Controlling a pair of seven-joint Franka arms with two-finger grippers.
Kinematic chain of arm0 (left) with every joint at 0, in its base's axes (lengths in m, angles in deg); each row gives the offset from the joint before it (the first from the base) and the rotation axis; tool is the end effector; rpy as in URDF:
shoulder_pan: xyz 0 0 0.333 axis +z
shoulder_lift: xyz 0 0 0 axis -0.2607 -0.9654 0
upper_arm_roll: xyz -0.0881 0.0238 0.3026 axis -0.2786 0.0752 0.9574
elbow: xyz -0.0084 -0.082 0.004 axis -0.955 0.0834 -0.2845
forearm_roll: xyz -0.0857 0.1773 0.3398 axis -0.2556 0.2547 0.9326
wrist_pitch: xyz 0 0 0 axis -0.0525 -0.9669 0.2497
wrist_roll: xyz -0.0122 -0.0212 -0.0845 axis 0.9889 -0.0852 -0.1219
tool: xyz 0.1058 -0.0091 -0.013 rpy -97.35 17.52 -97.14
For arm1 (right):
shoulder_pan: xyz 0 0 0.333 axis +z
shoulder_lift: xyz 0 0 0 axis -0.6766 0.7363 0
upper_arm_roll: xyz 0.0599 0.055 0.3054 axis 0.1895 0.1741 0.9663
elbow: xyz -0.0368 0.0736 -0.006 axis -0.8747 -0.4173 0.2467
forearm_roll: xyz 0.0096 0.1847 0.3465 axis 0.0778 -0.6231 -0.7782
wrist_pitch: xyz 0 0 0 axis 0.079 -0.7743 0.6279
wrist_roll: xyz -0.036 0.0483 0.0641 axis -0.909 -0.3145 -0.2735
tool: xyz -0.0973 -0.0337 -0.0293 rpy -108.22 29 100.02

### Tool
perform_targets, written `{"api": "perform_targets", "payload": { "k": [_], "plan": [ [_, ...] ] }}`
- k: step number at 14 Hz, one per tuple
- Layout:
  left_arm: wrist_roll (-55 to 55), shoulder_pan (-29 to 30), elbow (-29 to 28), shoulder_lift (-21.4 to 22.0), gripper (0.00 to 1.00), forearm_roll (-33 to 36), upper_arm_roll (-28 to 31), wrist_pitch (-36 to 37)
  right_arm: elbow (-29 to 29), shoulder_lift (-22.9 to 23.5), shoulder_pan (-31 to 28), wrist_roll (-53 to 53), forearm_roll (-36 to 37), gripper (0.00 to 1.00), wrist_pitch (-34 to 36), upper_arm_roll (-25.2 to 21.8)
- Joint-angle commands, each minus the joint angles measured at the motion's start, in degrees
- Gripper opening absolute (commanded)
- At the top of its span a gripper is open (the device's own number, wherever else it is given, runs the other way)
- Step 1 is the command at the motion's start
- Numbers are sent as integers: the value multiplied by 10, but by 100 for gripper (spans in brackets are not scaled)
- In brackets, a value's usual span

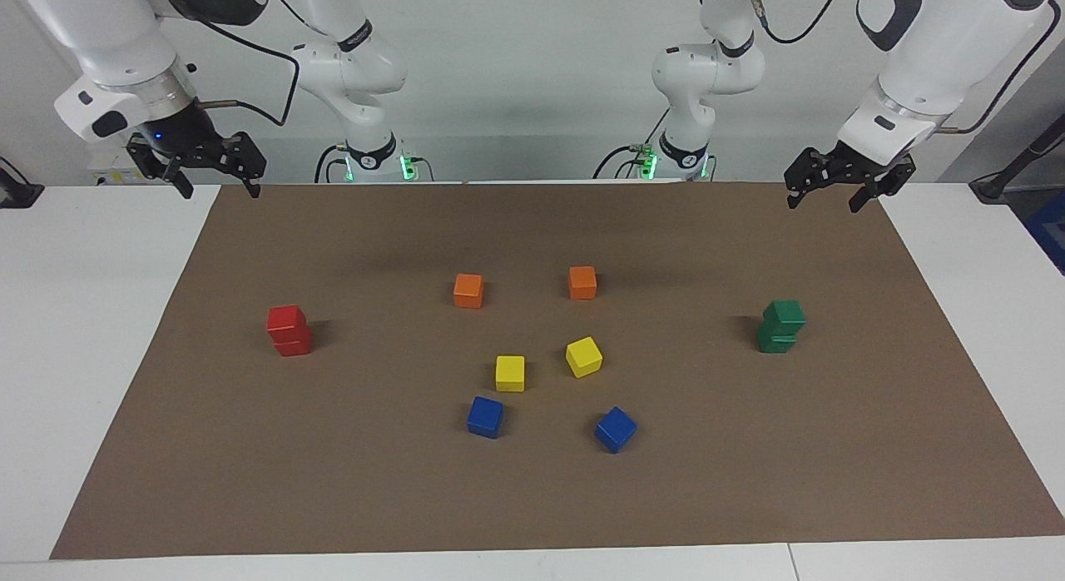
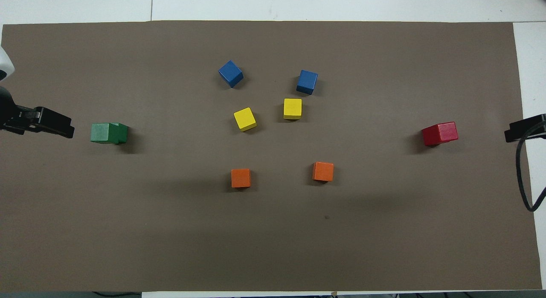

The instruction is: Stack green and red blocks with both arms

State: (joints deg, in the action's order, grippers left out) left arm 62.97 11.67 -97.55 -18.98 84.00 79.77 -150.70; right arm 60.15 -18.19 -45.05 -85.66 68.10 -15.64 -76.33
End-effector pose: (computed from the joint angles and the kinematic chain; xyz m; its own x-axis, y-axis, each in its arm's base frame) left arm 0.5529 -0.0386 0.6177 0.9822 -0.1594 -0.0993 -0.1590 -0.9872 0.0124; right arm 0.5260 -0.0544 0.6299 0.9981 0.0117 -0.0601 0.0135 -0.9995 0.0299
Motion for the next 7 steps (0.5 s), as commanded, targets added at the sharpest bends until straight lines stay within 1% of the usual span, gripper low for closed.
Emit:
{"api": "perform_targets", "payload": {
  "k": [1, 7],
  "plan": [
    [-3, -1, -13, 9, 100, 3, 3, -18, -3, -2, -2, 12, -2, 100, 11, 3],
    [-6, -3, -10, 7, 100, -1, 3, -20, -3, -2, -2, 13, -2, 100, 11, 3]
  ]
}}
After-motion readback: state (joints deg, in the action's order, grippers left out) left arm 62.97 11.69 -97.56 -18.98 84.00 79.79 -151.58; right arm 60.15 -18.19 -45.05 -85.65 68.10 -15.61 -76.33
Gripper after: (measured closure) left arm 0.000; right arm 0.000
